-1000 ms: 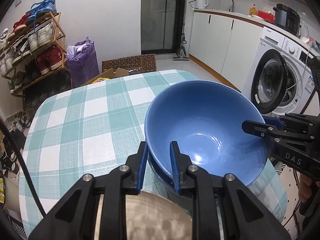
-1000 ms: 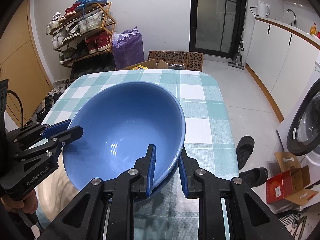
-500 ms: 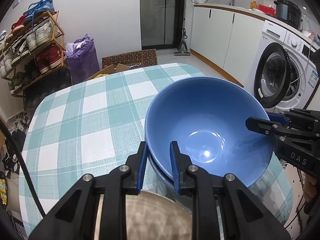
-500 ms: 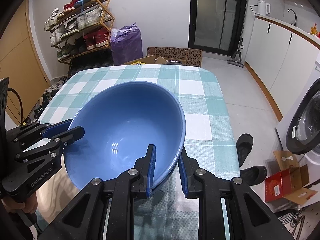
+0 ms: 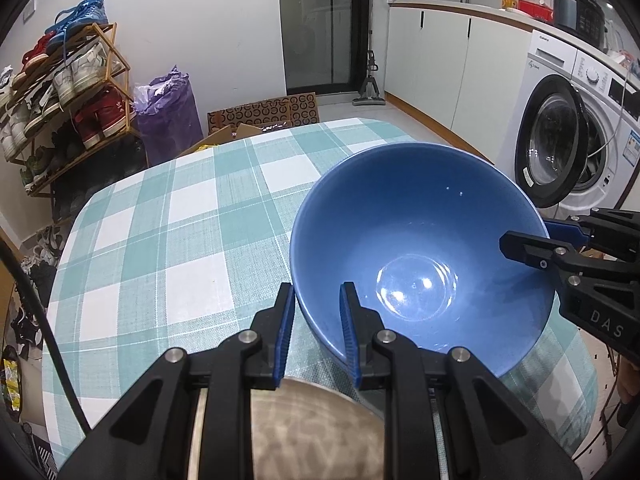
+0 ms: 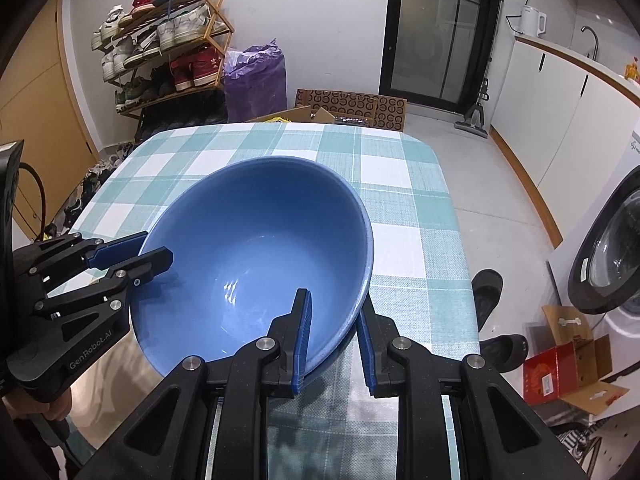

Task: Organize plates and bowls
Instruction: 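Lower the held blue bowl into the other blue bowl with both grippers, then open both grippers and release the nested blue bowl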

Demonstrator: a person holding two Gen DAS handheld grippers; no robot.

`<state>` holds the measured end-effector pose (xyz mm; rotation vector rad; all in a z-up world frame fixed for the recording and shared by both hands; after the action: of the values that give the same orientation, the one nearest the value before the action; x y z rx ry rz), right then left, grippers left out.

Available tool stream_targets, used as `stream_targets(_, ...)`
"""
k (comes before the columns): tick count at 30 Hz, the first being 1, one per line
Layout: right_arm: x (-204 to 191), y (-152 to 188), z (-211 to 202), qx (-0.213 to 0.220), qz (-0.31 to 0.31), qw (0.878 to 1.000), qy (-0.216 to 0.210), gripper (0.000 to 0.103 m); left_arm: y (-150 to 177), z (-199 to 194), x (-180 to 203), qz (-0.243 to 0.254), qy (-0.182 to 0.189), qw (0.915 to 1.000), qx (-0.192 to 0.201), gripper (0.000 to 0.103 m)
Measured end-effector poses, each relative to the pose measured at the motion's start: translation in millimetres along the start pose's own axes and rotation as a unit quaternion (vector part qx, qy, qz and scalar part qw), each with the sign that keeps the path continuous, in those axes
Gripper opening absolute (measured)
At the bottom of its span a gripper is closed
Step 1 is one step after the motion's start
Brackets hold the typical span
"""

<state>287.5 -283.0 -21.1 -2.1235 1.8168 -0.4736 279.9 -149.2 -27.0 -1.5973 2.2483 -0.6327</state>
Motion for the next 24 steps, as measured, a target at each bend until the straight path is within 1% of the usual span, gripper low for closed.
stream_targets(7,-4,1,-1,-0.002,-0.006,1.000,0.009,0.022,1,1,0,0.002,-0.001,1.0000,-0.001,0.021)
stream_targets(11,-3,1,-1,-0.003,-0.004,1.000,0.001,0.025,3,-1,-1,0.001,0.003,1.0000,-0.003,0.022)
stream_targets(14,0,2,-3,-0.002,-0.003,1.000,0.000,0.030,4,-3,-2,0.001,0.009,1.0000,-0.005,0.023)
stream_targets(17,2,1,-6,0.006,0.002,1.000,-0.005,0.042,3,-7,-6,-0.003,0.010,0.9999,-0.005,0.025)
stream_targets(18,4,1,-8,0.008,0.003,1.000,-0.007,0.047,4,-8,-7,-0.005,0.012,0.9999,-0.005,0.030)
stream_targets(19,5,2,-10,0.011,0.005,1.000,-0.008,0.049,3,-10,-8,-0.008,0.015,0.9998,-0.004,0.040)
stream_targets(20,7,2,-12,0.014,0.008,1.000,-0.009,0.054,3,-12,-11,-0.013,0.019,0.9997,-0.004,0.045)
stream_targets(21,10,2,-14,0.017,0.014,1.000,-0.013,0.063,4,-14,-13,-0.017,0.025,0.9996,-0.003,0.050)
stream_targets(22,12,3,-16,0.019,0.019,0.999,-0.020,0.069,4,-15,-14,-0.019,0.030,0.9994,-0.002,0.050)
stream_targets(23,14,3,-19,0.024,0.025,0.999,-0.029,0.079,4,-17,-16,-0.022,0.035,0.9991,-0.002,0.051)
stream_targets(24,16,4,-21,0.028,0.028,0.999,-0.033,0.083,4,-18,-18,-0.027,0.038,0.9989,-0.003,0.053)
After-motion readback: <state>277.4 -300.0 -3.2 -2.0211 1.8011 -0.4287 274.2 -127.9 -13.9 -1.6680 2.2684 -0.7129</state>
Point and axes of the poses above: each gripper's, at about its wrist camera, not at the fingertips, and z roughly the way its jaws point, x to its right, y to its underside, the point moved 4 cm from there along z, roughly the way its jaws point, and after that the axes turned 11 degrees about -x, right-handed, at the moved point
